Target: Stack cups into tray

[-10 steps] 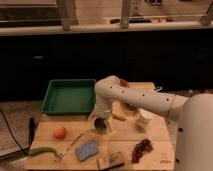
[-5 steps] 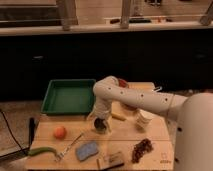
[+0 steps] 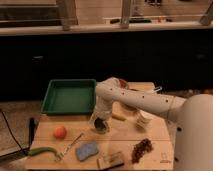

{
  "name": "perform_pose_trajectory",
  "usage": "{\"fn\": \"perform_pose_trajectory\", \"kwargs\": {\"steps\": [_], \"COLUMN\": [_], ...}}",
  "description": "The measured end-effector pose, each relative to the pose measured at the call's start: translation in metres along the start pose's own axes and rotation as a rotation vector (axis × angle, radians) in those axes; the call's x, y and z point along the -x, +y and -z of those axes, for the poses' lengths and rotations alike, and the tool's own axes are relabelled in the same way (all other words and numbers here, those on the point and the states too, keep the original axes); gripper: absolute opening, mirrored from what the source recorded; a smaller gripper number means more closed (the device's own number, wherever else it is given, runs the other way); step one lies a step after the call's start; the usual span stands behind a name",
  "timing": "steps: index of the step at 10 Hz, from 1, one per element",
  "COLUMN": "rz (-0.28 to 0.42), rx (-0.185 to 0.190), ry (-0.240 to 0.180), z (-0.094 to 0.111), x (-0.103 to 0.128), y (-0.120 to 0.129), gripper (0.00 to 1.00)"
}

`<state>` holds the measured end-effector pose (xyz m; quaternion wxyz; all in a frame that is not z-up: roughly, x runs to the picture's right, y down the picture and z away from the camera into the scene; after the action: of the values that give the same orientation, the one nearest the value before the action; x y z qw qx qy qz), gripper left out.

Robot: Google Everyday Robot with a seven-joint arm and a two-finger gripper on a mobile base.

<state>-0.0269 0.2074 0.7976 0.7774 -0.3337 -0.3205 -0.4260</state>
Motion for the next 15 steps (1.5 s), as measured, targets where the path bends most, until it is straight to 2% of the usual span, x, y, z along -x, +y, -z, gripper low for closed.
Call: {"fn": "perform_pose_trajectory", "kwargs": {"steps": [4, 5, 9, 15], "rz": [0.002, -0.001, -0.003, -0.009], "rx": [0.002, 0.000, -0.002, -0.004], "ry": [0.005, 0.004, 0.005, 0.068], "z": [0.001, 0.000, 0.000, 0.029], "x": [-0.002, -0.002, -0.001, 0.017], "y": [0.001, 0.002, 0.002, 0.011], "gripper": [0.05, 0.01, 0.00, 0.00]}}
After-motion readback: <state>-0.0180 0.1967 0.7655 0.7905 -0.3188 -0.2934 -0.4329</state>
